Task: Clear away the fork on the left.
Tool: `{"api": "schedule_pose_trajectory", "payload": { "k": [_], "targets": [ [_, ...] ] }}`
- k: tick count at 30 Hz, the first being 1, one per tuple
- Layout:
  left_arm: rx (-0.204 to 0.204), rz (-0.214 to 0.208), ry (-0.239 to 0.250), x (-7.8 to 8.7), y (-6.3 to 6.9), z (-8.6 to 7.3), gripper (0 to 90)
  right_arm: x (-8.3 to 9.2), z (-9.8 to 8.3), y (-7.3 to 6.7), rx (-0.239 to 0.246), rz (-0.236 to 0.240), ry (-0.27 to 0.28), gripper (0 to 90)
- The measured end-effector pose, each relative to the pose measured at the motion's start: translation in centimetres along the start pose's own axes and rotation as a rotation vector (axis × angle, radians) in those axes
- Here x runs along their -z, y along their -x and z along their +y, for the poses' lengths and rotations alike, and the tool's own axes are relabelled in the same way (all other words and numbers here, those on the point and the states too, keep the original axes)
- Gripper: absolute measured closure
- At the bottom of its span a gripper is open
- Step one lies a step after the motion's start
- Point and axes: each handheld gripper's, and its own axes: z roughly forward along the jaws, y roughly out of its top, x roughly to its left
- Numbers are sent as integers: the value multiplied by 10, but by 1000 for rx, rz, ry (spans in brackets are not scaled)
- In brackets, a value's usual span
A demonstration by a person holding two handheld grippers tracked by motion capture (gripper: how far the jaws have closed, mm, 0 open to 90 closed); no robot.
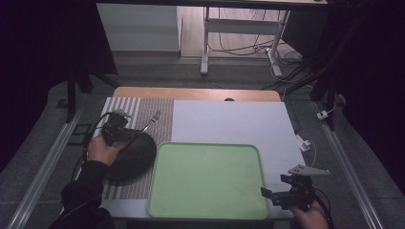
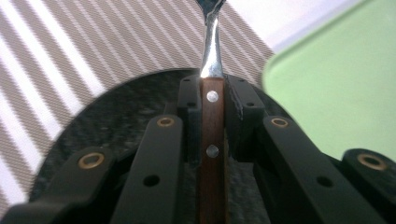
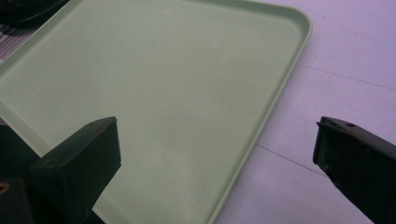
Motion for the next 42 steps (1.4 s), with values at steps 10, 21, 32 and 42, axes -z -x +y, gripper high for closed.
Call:
{"api": "schedule_pose_trajectory", "payload": {
  "k": [10, 21, 32, 42],
  "targets": [
    [-65, -49, -12, -3, 38, -5, 774, 0, 0, 0, 1, -2, -1, 8],
    [-121, -106, -16, -6, 76, -15, 774, -1, 0, -1, -1, -4, -1, 9],
    [-189, -154, -71, -20, 116, -23, 774, -1, 0, -1, 0, -6, -4, 9],
    [-242, -174, -151, -39, 144, -29, 773, -1, 0, -1, -2, -7, -7, 9]
  ]
}}
